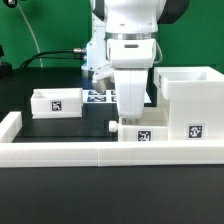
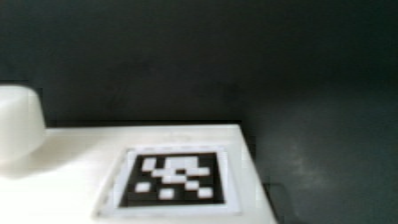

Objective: Assemble drawer

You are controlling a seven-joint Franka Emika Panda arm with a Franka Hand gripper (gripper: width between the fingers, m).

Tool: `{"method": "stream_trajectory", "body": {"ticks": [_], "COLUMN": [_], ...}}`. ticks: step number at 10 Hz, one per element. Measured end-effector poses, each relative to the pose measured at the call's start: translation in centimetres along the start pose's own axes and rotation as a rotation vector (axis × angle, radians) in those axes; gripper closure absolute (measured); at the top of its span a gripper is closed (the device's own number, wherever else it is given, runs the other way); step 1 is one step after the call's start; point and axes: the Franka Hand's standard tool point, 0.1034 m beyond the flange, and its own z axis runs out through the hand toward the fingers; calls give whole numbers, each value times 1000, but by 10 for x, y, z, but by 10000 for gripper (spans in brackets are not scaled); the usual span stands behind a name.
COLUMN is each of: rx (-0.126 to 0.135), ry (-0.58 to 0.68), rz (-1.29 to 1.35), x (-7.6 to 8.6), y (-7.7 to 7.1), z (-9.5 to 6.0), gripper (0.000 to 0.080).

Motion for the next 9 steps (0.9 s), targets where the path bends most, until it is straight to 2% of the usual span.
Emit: {"method": "stream_trajectory", "body": {"ticks": [2, 7, 9], "rx": [-20, -6, -5], "ry": [4, 2, 0], "rz": [12, 24, 32], "x": [-4, 1, -1], "y": [1, 0, 1], "z": [0, 2, 2], "gripper": [756, 755, 755]}}
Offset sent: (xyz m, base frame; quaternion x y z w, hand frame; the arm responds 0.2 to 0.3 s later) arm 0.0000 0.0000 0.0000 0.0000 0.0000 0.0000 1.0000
